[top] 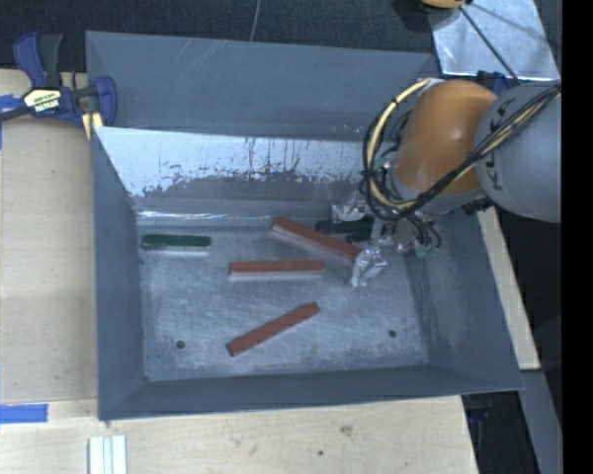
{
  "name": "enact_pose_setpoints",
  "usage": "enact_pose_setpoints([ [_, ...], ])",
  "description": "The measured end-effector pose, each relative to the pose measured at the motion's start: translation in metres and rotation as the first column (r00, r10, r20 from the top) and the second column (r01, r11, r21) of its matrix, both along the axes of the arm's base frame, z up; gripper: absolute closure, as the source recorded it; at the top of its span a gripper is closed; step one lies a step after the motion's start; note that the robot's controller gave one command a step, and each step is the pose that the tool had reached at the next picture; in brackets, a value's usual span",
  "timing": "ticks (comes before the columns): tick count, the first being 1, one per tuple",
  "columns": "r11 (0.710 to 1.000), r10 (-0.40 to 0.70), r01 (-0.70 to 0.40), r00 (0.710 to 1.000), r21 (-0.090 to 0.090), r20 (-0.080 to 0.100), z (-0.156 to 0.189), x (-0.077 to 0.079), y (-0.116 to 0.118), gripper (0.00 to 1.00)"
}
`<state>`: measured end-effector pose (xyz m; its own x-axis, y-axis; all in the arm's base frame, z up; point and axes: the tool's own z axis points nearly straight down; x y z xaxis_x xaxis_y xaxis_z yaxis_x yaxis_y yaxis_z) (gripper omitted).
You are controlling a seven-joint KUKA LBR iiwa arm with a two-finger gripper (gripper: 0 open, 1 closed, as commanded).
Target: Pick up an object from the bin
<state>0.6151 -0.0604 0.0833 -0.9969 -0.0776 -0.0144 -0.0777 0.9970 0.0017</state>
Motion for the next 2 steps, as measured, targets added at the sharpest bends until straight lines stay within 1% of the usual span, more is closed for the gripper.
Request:
enact_pose_setpoints([
  [1, 0.988, -0.151, 0.151, 0.988, -0.003, 0.013, -0.0049, -0.0325, 0.0185, 1.0],
  [2, 0.989, -0.151, 0.151, 0.988, -0.003, 0.013, -0.0049, -0.0325, 0.0186, 1.0],
])
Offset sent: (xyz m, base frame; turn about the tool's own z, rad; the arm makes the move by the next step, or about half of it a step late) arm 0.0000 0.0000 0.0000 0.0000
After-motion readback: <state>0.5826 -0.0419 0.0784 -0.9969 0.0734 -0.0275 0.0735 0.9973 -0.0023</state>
